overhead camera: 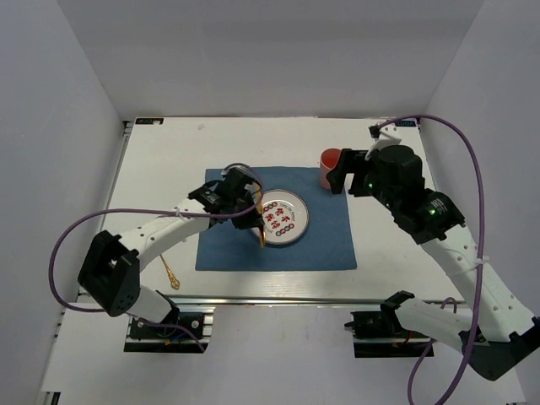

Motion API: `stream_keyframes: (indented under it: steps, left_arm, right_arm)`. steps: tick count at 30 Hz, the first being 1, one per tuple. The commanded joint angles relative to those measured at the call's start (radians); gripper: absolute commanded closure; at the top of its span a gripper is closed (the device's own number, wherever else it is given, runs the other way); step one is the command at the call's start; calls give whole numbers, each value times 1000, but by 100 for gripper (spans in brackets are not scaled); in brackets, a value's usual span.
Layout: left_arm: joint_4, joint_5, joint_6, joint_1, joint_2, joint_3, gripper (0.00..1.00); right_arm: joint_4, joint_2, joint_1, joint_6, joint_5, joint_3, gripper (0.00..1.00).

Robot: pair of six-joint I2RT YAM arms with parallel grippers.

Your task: Set the dinner table for one person

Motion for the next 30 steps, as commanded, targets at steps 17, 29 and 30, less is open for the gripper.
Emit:
stream_keyframes:
  steps: [17,29,30]
  left_arm:
    - [1,-175,-102,-357,424,443,100]
    - [-56,-187,-153,-400,742,767,100]
    - [-59,-196,-156,-400,751,793,100]
  right_arm:
    - [-192,-77,-11,-38,203,171,11]
    - [-231,-114,-11,-50,246,164,11]
    - [-235,-117,-10,-52,252,167,11]
